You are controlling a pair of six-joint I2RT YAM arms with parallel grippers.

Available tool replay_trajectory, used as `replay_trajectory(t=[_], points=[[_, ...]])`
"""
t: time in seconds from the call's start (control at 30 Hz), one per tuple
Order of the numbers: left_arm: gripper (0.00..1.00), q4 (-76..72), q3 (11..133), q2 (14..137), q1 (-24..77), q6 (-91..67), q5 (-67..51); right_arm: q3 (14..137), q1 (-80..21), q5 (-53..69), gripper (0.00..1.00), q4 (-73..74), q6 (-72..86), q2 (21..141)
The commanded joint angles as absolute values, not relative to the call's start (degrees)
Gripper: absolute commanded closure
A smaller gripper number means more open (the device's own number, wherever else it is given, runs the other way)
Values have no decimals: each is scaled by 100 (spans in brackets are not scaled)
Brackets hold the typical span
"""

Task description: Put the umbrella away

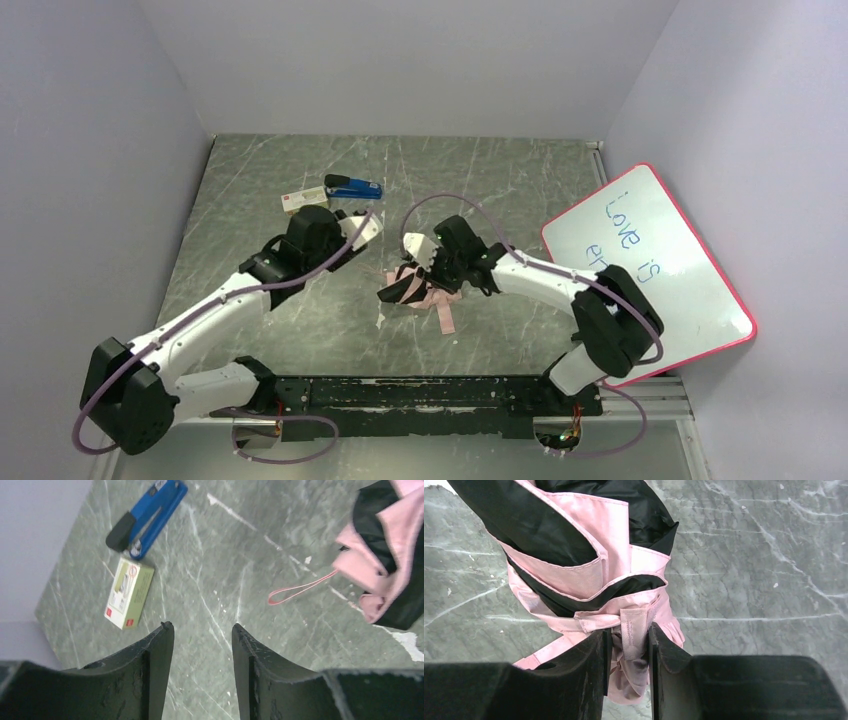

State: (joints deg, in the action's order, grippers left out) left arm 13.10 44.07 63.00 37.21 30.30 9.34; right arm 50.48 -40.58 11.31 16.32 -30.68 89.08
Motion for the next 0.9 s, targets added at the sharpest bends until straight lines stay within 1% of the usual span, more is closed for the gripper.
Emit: replay_trajectory(t=[0.0,0.1,0.23,0.3,0.43,0.57,0.73,0.87], points=[[49,1680,4709,6485,2937,2609,-34,4338,-4342,88,96,1661,-3135,8826],[49,1932,5199,6922,2494,2529,-675,3991,-4633,-395,96,1429,-3126,8631],[46,2734,6251,7753,2357,2673,-1889,3643,-5017,-868,97,1272,-3107,8534],[44,3220,6792,8197,2378,2849,-2745,3499,-5163,-1026,97,1180,-3065,8487],[35,3960,7630,8926,2467,3154,-3556,3276,-5379,-1322,97,979,-3024,8341],[30,4462,8162,9606,2874,3479,-3565,3142,-5581,-1574,97,814,-2990,8263],[30,4488,8308,10238,3679,3480,-3169,3075,-5793,-1706,98,722,-2936,8324],[29,4376,8292,10563,3971,3525,-3088,3043,-5885,-1731,98,702,-2886,8345]])
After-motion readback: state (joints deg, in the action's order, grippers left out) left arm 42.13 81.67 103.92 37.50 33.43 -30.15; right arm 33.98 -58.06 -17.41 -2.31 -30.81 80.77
